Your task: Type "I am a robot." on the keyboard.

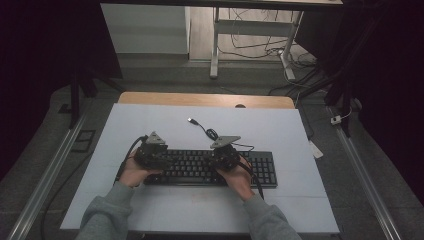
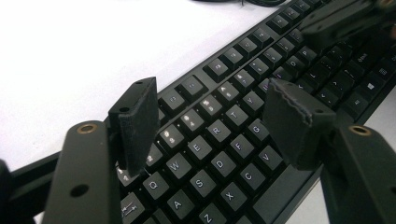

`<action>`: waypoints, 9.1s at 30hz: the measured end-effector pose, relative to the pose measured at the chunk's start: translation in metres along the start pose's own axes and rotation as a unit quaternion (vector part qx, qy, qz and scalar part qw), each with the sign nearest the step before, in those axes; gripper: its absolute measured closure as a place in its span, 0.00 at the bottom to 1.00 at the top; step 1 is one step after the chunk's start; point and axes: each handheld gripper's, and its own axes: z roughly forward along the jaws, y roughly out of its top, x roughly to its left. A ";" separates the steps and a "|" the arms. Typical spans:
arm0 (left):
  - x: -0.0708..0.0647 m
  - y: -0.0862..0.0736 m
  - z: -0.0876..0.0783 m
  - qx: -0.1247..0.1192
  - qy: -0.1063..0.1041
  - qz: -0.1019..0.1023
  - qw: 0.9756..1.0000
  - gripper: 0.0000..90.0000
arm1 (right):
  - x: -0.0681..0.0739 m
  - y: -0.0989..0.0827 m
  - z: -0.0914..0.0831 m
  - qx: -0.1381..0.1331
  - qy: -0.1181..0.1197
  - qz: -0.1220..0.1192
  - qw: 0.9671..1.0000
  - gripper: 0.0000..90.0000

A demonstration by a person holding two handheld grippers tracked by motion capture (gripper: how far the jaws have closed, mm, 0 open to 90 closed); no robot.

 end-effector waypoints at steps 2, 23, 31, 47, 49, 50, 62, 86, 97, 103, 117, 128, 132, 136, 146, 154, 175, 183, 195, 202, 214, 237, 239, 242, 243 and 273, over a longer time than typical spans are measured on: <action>0.000 0.000 -0.001 -0.001 0.001 0.000 1.000 0.40 | -0.001 -0.002 -0.006 -0.009 0.004 0.008 1.000 1.00; -0.001 0.000 -0.001 0.000 0.001 0.001 1.000 0.40 | -0.006 -0.047 -0.052 -0.032 -0.021 0.008 0.999 0.58; -0.001 -0.001 0.000 0.004 0.002 0.003 1.000 0.40 | -0.004 -0.051 -0.056 -0.034 -0.020 0.000 0.999 0.57; -0.005 0.000 0.001 0.005 0.000 0.008 1.000 0.40 | -0.005 -0.051 -0.054 -0.030 -0.021 -0.001 0.999 0.58; -0.007 0.000 0.002 0.003 -0.002 0.010 1.000 0.40 | -0.004 -0.051 -0.053 -0.030 -0.021 0.000 0.999 0.58; -0.008 0.000 0.002 0.003 -0.003 0.012 1.000 0.40 | -0.004 -0.051 -0.053 -0.030 -0.021 -0.001 0.999 0.58; -0.015 0.001 0.004 0.007 -0.014 0.022 1.000 0.43 | -0.004 -0.050 -0.053 -0.026 -0.021 -0.006 0.999 0.58; -0.034 -0.004 0.027 0.062 -0.087 0.072 0.992 0.99 | -0.005 -0.051 -0.050 -0.017 -0.023 -0.008 1.000 0.58; -0.037 -0.007 0.033 0.071 -0.084 0.074 0.991 0.99 | -0.004 -0.051 -0.049 -0.014 -0.023 -0.009 1.000 0.58; -0.038 -0.008 0.035 0.074 -0.081 0.077 0.991 0.99 | -0.004 -0.051 -0.048 -0.012 -0.024 -0.010 1.000 0.58; -0.039 -0.009 0.037 0.077 -0.075 0.078 0.991 0.99 | -0.004 -0.051 -0.047 -0.011 -0.024 -0.011 1.000 0.57; -0.037 -0.007 0.032 0.063 -0.075 0.074 0.992 0.99 | -0.004 -0.051 -0.047 -0.013 -0.024 -0.012 1.000 0.57; -0.034 -0.007 0.029 0.061 -0.073 0.070 0.993 0.99 | -0.004 -0.051 -0.047 -0.012 -0.023 -0.014 1.000 0.57; -0.028 -0.007 0.026 0.057 -0.070 0.062 0.994 0.98 | -0.004 -0.051 -0.047 -0.012 -0.023 -0.013 1.000 0.57; -0.024 -0.007 0.023 0.056 -0.071 0.057 0.994 0.98 | -0.004 -0.051 -0.047 -0.009 -0.024 -0.013 1.000 0.57; -0.024 -0.008 0.025 0.063 -0.069 0.060 0.994 0.98 | -0.004 -0.051 -0.046 -0.006 -0.025 -0.014 1.000 0.57; -0.026 -0.009 0.028 0.074 -0.072 0.069 0.992 0.98 | -0.003 -0.051 -0.046 -0.007 -0.030 -0.020 0.999 0.56; -0.026 -0.009 0.029 0.076 -0.074 0.071 0.992 0.98 | -0.003 -0.051 -0.046 -0.008 -0.032 -0.020 0.999 0.57; -0.024 -0.009 0.026 0.068 -0.066 0.068 0.993 0.99 | -0.003 -0.050 -0.048 -0.013 -0.034 -0.020 0.999 0.57; -0.013 -0.011 0.020 0.055 -0.055 0.049 0.996 0.99 | -0.003 -0.050 -0.048 -0.013 -0.032 -0.020 0.999 0.57; -0.001 -0.013 0.014 0.044 -0.037 0.028 0.998 0.99 | -0.003 -0.050 -0.048 -0.013 -0.033 -0.019 0.999 0.57; 0.007 -0.015 0.011 0.035 -0.007 0.009 0.999 0.99 | -0.005 -0.045 -0.045 -0.025 -0.028 -0.016 0.999 0.61; 0.007 -0.016 0.010 0.035 -0.006 0.007 0.999 0.99 | -0.004 -0.044 -0.045 -0.024 -0.029 -0.016 0.999 0.64; 0.007 -0.016 0.010 0.034 -0.005 0.007 0.999 0.99 | -0.005 -0.043 -0.043 -0.027 -0.022 -0.012 0.999 0.73; 0.007 -0.016 0.010 0.033 -0.004 0.007 0.999 0.99 | -0.005 -0.042 -0.043 -0.028 -0.019 -0.011 0.999 0.76; 0.008 -0.016 0.010 0.029 -0.003 -0.011 1.000 0.58 | 0.000 -0.011 0.006 0.010 0.006 -0.011 1.000 1.00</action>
